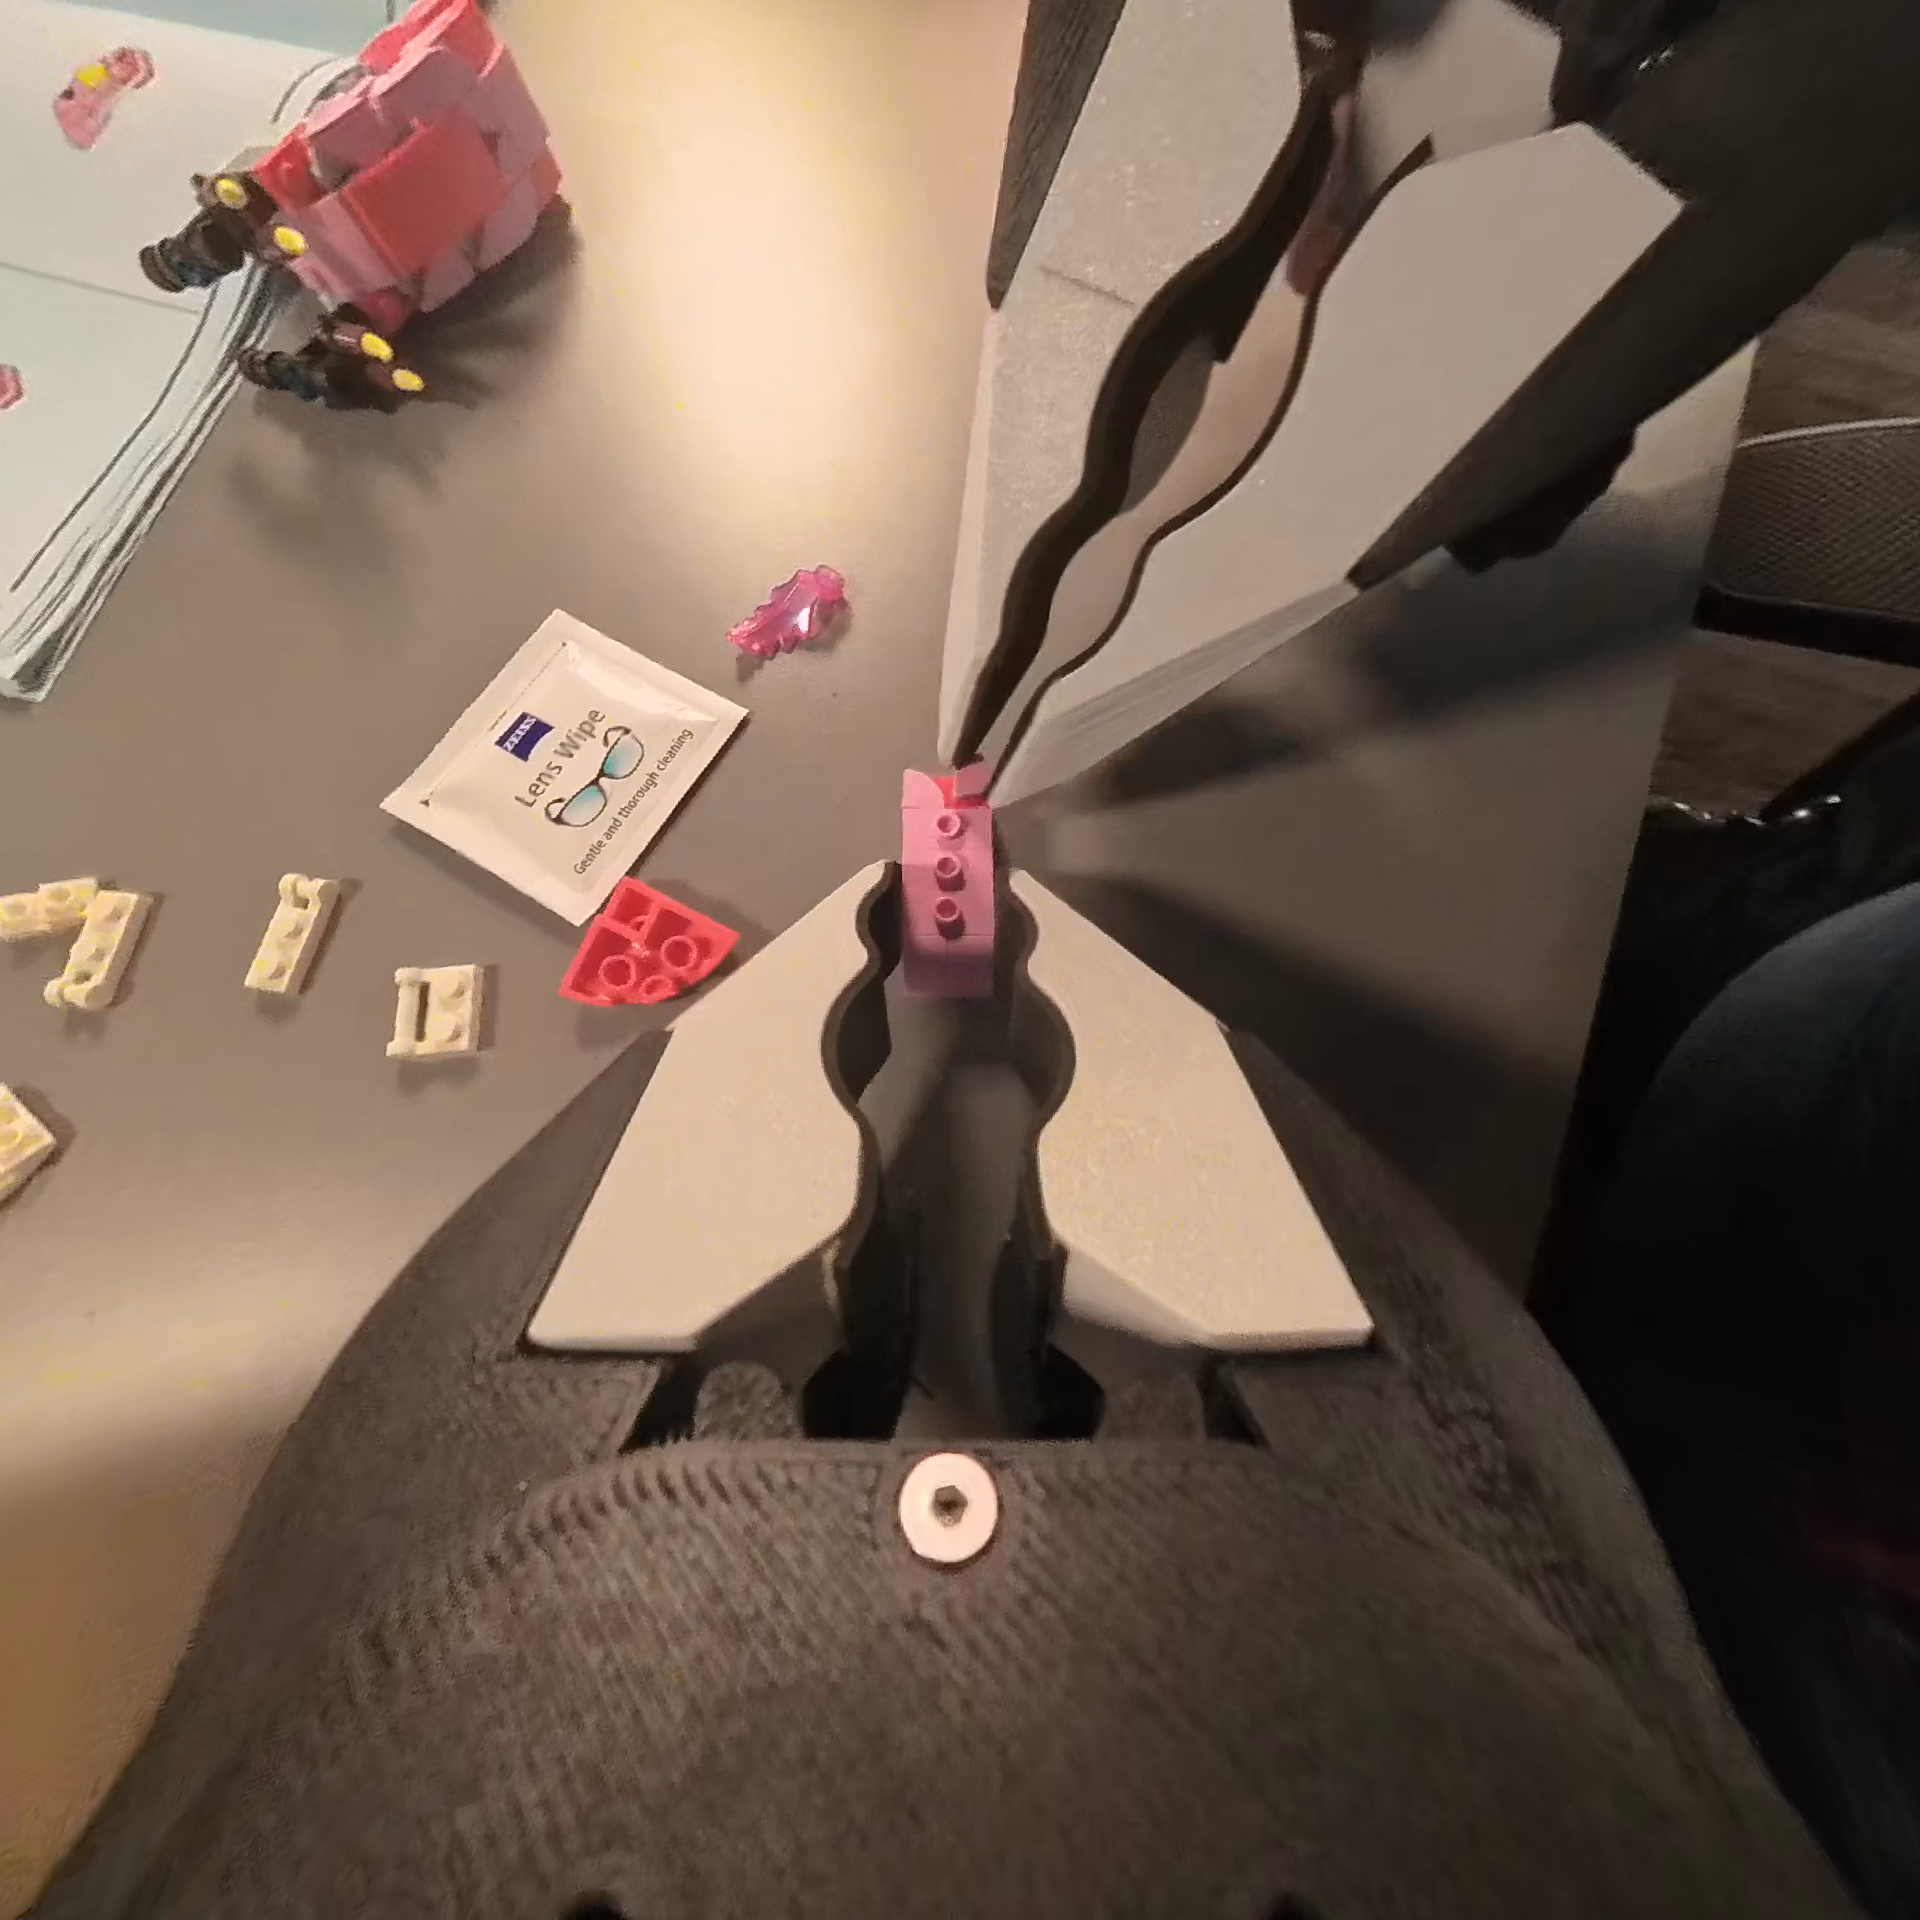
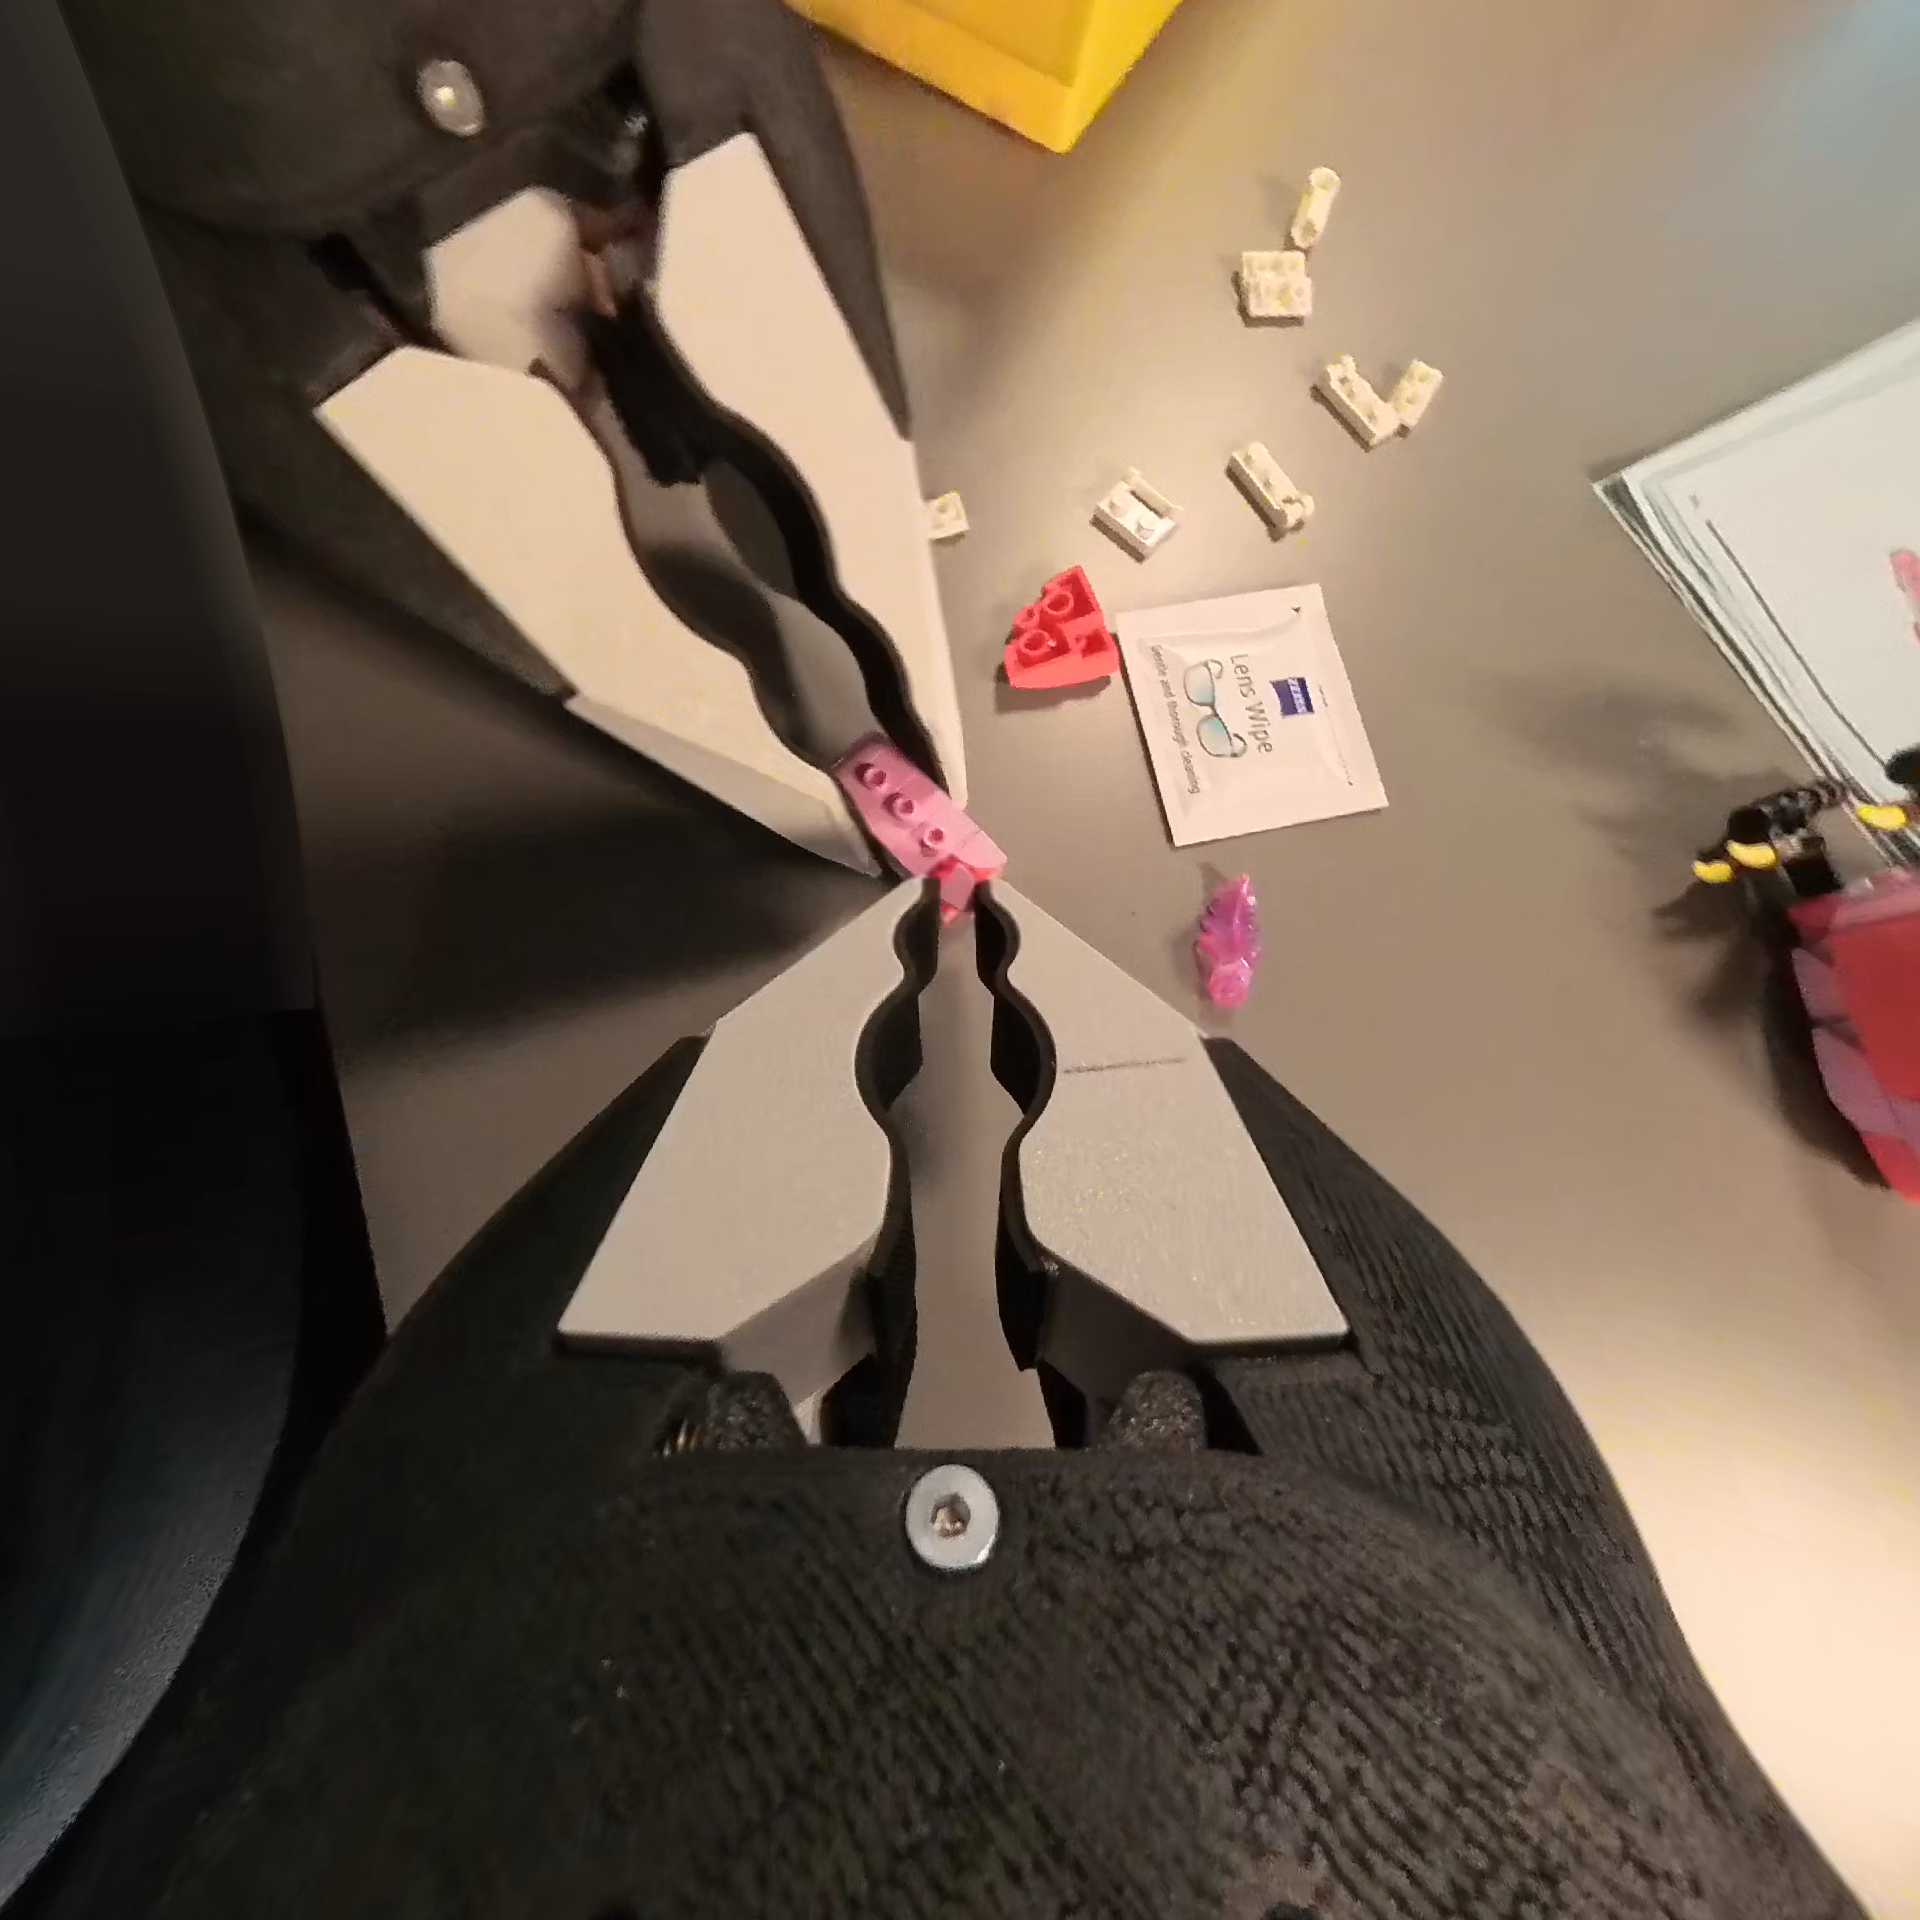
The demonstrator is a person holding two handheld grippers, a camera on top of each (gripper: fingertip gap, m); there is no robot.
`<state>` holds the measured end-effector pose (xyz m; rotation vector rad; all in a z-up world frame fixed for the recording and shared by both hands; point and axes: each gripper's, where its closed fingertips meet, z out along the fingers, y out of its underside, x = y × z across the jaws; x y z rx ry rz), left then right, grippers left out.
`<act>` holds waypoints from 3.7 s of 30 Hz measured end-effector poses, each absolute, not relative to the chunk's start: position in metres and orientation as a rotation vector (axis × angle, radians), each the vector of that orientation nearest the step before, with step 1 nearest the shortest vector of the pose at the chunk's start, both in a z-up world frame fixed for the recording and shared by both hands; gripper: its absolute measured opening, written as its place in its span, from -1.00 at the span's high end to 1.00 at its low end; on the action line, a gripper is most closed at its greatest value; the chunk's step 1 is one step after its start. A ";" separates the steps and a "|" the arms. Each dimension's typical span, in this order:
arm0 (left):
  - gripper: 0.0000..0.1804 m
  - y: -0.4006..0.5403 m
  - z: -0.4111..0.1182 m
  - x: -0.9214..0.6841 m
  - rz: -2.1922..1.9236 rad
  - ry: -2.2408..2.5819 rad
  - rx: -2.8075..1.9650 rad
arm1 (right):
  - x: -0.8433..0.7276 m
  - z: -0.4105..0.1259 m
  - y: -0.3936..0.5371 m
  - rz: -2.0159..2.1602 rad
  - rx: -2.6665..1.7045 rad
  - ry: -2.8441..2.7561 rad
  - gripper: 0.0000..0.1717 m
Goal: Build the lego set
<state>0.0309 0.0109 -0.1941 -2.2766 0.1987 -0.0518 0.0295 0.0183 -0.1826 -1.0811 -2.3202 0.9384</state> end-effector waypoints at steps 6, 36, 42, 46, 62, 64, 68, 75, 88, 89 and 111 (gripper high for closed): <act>0.82 0.011 -0.194 0.031 -0.019 0.139 -2.280 | 0.032 -0.194 0.039 0.773 -1.217 -2.301 0.94; 0.82 0.011 -0.194 0.027 -0.044 0.149 -2.279 | 0.042 -0.193 0.040 0.884 -1.290 -2.235 0.82; 0.82 0.011 -0.194 0.027 -0.045 0.152 -2.278 | 0.044 -0.192 0.043 0.928 -1.314 -2.216 0.81; 0.82 0.011 -0.194 0.027 -0.047 0.151 -2.278 | 0.046 -0.194 0.040 0.937 -1.288 -2.242 0.81; 0.82 0.011 -0.194 0.027 -0.056 0.164 -2.277 | 0.048 -0.185 0.033 1.058 -0.897 -2.421 0.80; 0.82 0.011 -0.194 0.027 -0.063 0.169 -2.276 | 0.049 -0.188 0.030 1.083 -0.797 -2.477 0.78; 0.82 0.010 -0.194 0.028 -0.073 0.187 -2.275 | 0.051 -0.192 0.028 1.105 -0.591 -2.562 0.77; 0.82 0.010 -0.194 0.029 -0.089 0.204 -2.274 | 0.051 -0.193 0.026 1.283 -0.390 -2.704 0.75; 0.82 0.009 -0.194 0.032 -0.121 0.229 -2.274 | 0.045 -0.193 0.029 1.290 -0.302 -2.725 0.92; 0.82 0.009 -0.194 0.031 -0.118 0.230 -2.274 | 0.045 -0.193 0.029 1.286 -0.316 -2.718 0.92; 0.82 0.009 -0.194 0.031 -0.118 0.240 -2.273 | 0.032 -0.178 0.009 1.253 -0.470 -2.489 0.94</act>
